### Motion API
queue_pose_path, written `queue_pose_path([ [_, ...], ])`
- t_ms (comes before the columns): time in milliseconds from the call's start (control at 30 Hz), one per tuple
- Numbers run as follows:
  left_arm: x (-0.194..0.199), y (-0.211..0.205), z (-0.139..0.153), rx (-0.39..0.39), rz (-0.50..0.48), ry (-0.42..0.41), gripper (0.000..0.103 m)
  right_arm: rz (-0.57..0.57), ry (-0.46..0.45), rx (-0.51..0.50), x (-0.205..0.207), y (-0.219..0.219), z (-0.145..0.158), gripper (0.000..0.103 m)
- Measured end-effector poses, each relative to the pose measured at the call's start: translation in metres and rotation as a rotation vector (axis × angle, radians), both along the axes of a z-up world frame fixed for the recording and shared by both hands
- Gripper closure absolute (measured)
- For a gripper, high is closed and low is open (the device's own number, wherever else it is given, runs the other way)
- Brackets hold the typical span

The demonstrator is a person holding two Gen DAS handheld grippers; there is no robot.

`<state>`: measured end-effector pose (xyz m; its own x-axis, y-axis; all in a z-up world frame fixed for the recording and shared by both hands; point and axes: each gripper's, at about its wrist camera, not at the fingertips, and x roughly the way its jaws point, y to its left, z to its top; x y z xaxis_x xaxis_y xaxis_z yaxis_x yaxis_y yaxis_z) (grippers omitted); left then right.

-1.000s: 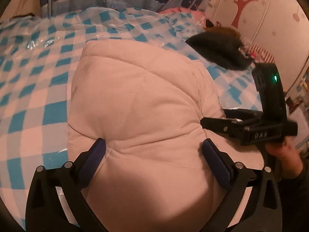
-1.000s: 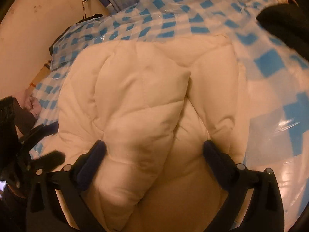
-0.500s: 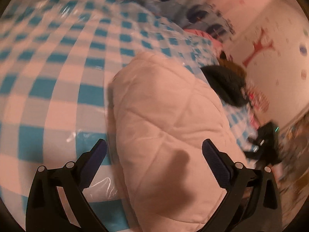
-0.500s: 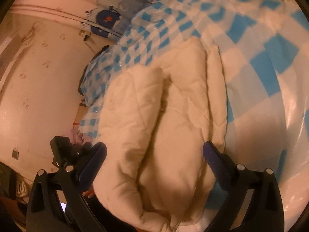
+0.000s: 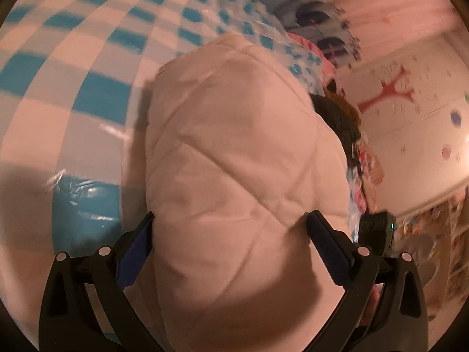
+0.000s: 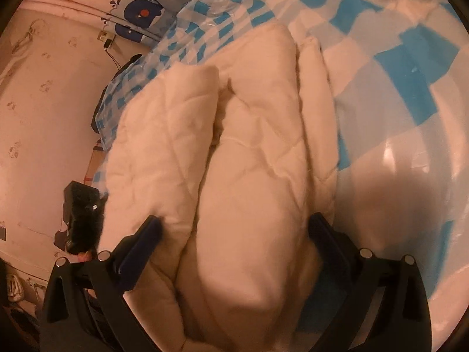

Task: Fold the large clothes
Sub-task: 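Grasp the folded jacket edge with the right gripper and tuck it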

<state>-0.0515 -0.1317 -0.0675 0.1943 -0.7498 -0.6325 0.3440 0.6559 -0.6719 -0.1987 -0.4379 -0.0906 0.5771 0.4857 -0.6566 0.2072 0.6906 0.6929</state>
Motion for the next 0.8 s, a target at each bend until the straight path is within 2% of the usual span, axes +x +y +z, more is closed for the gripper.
queue_pose_path([
  [67, -0.020, -0.016, 0.020, 0.083, -0.046, -0.125, 0.008, -0.004, -0.023, 0.002, 0.001, 0.005, -0.001, 0.005],
  [167, -0.047, -0.019, 0.048, 0.092, -0.073, -0.258, 0.008, 0.010, -0.074, 0.010, 0.002, 0.018, 0.004, 0.005],
  [267, -0.064, 0.001, 0.075, 0.099, -0.056, -0.353, 0.008, 0.059, -0.112, 0.030, 0.010, 0.050, 0.010, 0.005],
  [333, -0.072, 0.040, 0.091, 0.128, -0.004, -0.404, 0.008, 0.132, -0.137, 0.041, 0.021, 0.087, 0.010, 0.005],
  [400, -0.068, 0.072, 0.090, 0.162, 0.038, -0.386, 0.008, 0.203, -0.131, 0.037, 0.034, 0.120, 0.004, 0.005],
  [467, -0.054, 0.097, 0.073, 0.198, 0.068, -0.300, 0.008, 0.264, -0.092, -0.036, 0.048, 0.149, -0.001, 0.005],
  [533, -0.043, 0.120, 0.042, 0.193, 0.095, -0.167, 0.007, 0.285, -0.061, -0.094, 0.057, 0.156, 0.001, 0.005],
  [567, -0.042, 0.125, 0.039, 0.188, 0.101, -0.162, 0.008, 0.290, -0.046, -0.096, 0.058, 0.150, 0.007, 0.005],
  [600, -0.046, 0.132, 0.043, 0.172, 0.106, -0.178, 0.008, 0.269, -0.053, -0.112, 0.056, 0.144, 0.014, 0.005],
  [667, -0.053, 0.140, 0.056, 0.164, 0.135, -0.244, 0.008, 0.183, -0.130, -0.174, 0.045, 0.126, 0.044, 0.005],
  [733, -0.059, 0.156, 0.080, 0.129, 0.218, -0.376, 0.008, 0.168, -0.217, -0.176, 0.043, 0.123, 0.076, 0.005],
  [800, -0.058, 0.160, 0.090, 0.071, 0.235, -0.402, 0.008, 0.202, -0.290, -0.161, 0.056, 0.139, 0.104, 0.005],
])
